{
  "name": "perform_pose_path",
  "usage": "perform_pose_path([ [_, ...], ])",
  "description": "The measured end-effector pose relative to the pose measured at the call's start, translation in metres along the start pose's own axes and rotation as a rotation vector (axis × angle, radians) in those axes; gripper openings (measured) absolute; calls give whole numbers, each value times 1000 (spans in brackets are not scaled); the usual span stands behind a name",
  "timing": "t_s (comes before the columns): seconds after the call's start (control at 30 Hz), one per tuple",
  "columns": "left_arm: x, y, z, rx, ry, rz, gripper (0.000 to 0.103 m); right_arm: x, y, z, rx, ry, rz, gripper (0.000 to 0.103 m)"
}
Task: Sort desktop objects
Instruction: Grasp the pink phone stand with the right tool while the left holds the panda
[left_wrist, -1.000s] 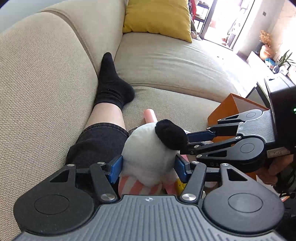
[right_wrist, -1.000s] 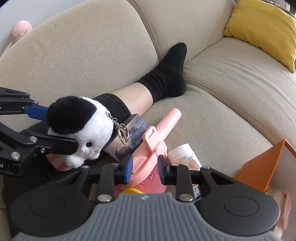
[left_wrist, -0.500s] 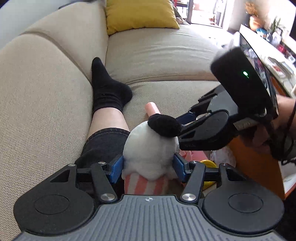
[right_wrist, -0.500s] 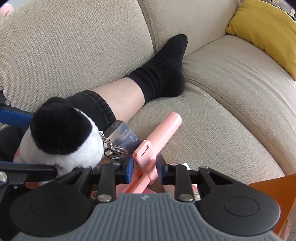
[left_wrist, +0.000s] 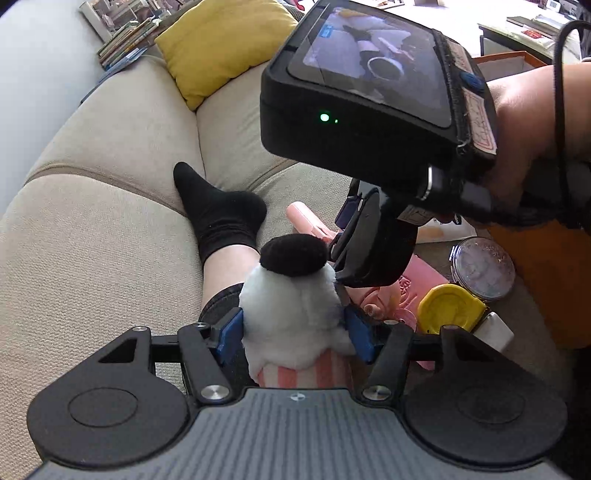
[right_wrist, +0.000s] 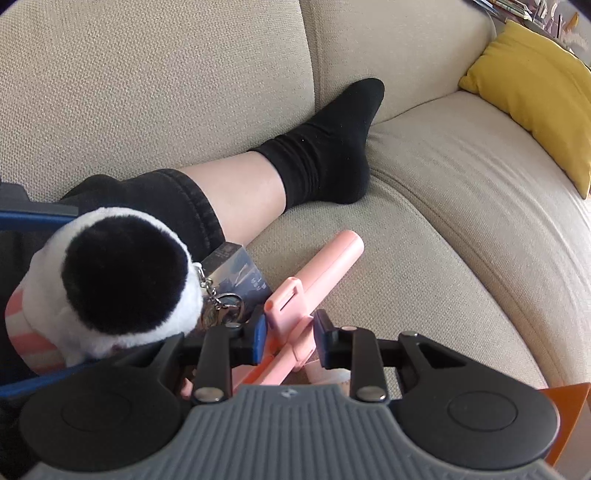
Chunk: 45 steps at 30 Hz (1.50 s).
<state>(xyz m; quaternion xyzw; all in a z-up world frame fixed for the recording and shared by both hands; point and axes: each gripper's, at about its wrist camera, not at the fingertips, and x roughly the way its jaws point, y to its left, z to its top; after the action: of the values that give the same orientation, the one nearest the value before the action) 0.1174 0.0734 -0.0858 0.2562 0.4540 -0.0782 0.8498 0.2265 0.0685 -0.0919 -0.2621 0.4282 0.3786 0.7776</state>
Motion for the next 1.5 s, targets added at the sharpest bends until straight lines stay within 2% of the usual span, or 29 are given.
perform_pose_path([
  [0.13, 5, 13, -2, -89, -9, -40, 73, -7, -7, -3, 47, 0, 5, 27],
  [0.3, 0, 23, -9, -156, -43, -65, 68, -17, -5, -8, 47, -35, -13, 15],
  [0.33, -2, 25, -10, -178, -47, -70, 68, -19, -5, -8, 45, -34, -5, 8],
  [0.4, -7, 27, -11, -211, -54, -71, 67, -23, -2, -8, 24, -19, -16, 7],
  [0.57, -17, 41, -19, -326, -74, -85, 64, -38, 0, -8, -11, -51, -20, 6],
  [0.73, -31, 55, -30, -462, -93, -159, 64, -74, -1, -10, -17, -106, 32, 6],
  [0.9, -55, 56, -38, -520, -128, -187, 64, -120, 0, -18, -69, -149, 81, 6],
  [1.17, -95, 36, -29, -470, -188, -244, 64, -191, -9, -49, -178, -173, 116, 6],
  [1.33, -109, 8, -15, -427, -219, -325, 64, -229, -22, -85, -213, -177, 71, 6],
  [1.5, -105, -13, -3, -398, -223, -381, 64, -259, -34, -126, -259, -159, 37, 6],
])
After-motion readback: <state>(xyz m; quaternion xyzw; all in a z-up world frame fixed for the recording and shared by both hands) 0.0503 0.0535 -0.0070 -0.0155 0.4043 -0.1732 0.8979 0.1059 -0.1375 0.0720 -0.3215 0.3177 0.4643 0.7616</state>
